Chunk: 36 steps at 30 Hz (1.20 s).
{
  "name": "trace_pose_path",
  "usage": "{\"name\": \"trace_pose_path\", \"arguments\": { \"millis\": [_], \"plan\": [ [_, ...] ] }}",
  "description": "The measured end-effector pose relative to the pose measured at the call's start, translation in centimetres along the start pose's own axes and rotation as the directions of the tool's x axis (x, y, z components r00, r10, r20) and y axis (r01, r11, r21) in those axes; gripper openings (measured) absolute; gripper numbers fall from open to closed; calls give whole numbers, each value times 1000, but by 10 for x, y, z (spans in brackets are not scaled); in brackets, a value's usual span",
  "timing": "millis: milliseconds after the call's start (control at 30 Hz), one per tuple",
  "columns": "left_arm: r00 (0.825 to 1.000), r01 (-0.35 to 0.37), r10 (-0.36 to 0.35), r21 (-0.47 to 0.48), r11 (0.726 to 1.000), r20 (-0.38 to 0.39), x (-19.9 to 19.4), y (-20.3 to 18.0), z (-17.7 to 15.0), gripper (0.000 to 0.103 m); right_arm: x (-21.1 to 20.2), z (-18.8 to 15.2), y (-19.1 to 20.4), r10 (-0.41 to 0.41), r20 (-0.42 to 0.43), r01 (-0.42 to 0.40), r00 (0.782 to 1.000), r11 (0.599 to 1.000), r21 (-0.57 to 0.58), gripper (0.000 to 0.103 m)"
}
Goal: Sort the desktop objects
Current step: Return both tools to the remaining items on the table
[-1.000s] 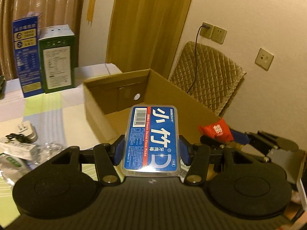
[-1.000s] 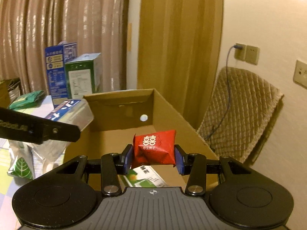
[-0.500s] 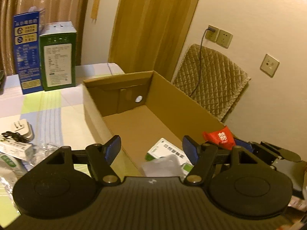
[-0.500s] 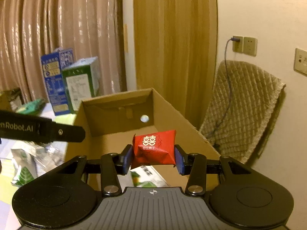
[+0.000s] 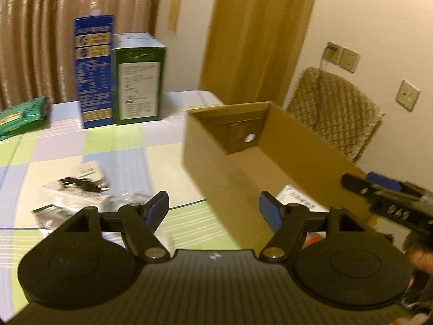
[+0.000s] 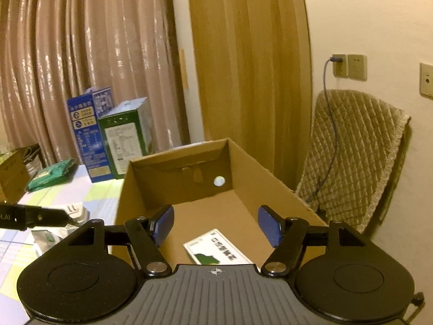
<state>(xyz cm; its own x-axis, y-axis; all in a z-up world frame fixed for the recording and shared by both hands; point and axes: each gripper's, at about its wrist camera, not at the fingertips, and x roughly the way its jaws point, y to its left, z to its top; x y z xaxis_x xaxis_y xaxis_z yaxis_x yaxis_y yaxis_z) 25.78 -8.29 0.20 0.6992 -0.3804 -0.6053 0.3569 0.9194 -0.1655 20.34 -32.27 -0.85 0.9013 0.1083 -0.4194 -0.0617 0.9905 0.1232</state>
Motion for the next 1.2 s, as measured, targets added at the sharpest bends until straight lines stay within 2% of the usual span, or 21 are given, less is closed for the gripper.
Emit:
{"name": "trace_pose_path", "arguments": {
  "millis": [200,400,633,767,1000,1200],
  "plan": [
    [996,-84,84,-18,996,-14,-13,37,-10,71,-4,2,27,88,27,-87,996,995,-44,67],
    [985,-168,166,-39,985,-34,-24,75,-23,73,-2,-2,61,177,21,-174,984,981,-89,67],
    [973,-231,229,-74,970,-42,-38,112,-33,73,-4,-15,117,275,-3,-270,961,940,-211,67],
    [965,-262,258,-89,961,-54,-43,130,-39,75,0,-29,148,330,-55,-332,942,905,-266,67],
    [955,-291,282,-112,950,-86,-46,153,-52,77,23,-51,180,339,-164,-374,926,877,-303,67],
    [960,-271,256,-140,953,-115,-36,162,-55,79,43,-65,187,308,-213,-365,927,869,-333,67]
  ]
}}
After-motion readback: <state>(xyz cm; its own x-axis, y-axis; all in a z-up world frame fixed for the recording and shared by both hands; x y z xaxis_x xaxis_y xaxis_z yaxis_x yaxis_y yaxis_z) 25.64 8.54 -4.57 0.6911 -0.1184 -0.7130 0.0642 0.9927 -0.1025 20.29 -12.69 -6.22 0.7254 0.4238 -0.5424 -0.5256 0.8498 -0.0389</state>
